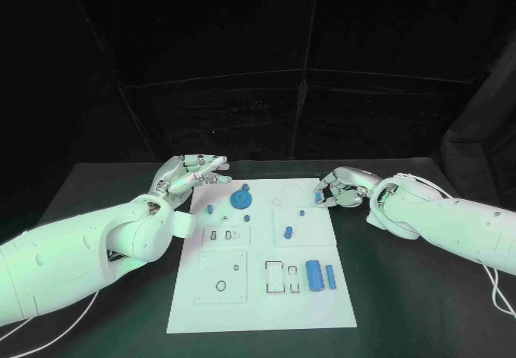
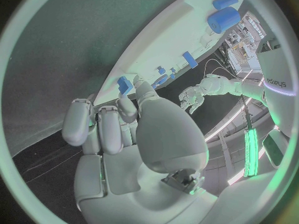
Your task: Assemble the parts on the task board
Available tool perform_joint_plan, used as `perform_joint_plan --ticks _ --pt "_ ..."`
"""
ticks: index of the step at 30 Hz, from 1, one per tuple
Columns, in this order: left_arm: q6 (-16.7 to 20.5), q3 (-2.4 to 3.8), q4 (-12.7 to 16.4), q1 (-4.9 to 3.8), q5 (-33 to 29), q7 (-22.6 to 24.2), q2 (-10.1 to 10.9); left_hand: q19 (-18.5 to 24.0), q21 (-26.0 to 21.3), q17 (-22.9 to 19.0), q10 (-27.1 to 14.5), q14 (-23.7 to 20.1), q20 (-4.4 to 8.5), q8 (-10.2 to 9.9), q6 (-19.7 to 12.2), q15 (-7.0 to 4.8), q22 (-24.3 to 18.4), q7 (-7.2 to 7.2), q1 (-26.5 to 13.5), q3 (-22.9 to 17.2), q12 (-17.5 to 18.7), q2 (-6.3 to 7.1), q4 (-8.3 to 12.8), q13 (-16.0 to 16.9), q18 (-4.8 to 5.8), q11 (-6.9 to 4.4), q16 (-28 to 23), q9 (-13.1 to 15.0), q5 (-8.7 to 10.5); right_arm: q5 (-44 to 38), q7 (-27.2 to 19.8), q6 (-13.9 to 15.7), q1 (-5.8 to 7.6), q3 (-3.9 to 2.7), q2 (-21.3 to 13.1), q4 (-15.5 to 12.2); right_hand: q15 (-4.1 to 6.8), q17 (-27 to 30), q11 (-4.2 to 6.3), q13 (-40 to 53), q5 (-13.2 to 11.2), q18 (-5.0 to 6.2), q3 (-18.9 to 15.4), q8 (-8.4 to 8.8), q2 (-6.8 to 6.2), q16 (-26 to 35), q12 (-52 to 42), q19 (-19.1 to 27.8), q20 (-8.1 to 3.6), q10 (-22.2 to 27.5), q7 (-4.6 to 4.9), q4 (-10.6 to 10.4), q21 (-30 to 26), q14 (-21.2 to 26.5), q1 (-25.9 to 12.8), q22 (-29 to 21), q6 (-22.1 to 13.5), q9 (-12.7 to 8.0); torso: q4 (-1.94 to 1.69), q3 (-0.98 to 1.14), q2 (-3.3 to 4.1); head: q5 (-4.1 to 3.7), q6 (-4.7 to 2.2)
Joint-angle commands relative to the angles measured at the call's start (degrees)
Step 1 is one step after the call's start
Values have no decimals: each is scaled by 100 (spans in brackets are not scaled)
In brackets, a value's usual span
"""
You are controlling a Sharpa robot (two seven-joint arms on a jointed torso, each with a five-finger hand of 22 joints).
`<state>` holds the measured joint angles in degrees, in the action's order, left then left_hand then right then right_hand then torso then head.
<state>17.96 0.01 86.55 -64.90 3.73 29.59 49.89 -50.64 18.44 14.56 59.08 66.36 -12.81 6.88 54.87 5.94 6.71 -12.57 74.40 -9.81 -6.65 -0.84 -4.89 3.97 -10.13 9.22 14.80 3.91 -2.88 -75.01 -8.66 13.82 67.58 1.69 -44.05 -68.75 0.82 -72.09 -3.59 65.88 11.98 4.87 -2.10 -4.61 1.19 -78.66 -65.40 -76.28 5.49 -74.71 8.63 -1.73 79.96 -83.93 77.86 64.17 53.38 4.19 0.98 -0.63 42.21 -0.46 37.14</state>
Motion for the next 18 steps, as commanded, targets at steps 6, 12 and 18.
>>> perform_joint_plan --ticks 6,12,18 --pt "-81 2 1 -6 34 11 -1 -46 -32 7 23 5 -4 -34 34 19 -7 -15 -12 -15 8 -49 16 -3 -43 19 -34 -7 -15 -59 74 -60 9 -2 56 74 5 -29 2 25 14 22 3 -21 145 -36 -50 -27 -14 -61 12 -63 3 -263 -51 22 58 -2 2 4 -2 1 13" --pt "-85 2 1 -6 34 7 0 -46 -32 7 23 5 -4 -34 34 19 -7 -15 -12 -15 8 -49 16 -3 -43 19 -34 -7 -15 -59 98 -72 9 -3 88 119 5 -44 3 44 -53 18 40 -44 224 -43 -71 -40 -13 -75 13 -68 12 -266 -39 42 118 2 -1 3 -4 -5 13" --pt "-90 1 0 -6 34 3 1 -46 -32 7 23 5 -4 -34 34 19 -7 -15 -12 -15 8 -49 16 -3 -43 19 -34 -7 -15 -59 97 -102 9 -3 113 155 20 -62 23 61 -553 18 225 -105 425 -46 -87 -45 -26 -78 -9 -38 16 -268 44 48 273 3 3 5 -3 25 21"
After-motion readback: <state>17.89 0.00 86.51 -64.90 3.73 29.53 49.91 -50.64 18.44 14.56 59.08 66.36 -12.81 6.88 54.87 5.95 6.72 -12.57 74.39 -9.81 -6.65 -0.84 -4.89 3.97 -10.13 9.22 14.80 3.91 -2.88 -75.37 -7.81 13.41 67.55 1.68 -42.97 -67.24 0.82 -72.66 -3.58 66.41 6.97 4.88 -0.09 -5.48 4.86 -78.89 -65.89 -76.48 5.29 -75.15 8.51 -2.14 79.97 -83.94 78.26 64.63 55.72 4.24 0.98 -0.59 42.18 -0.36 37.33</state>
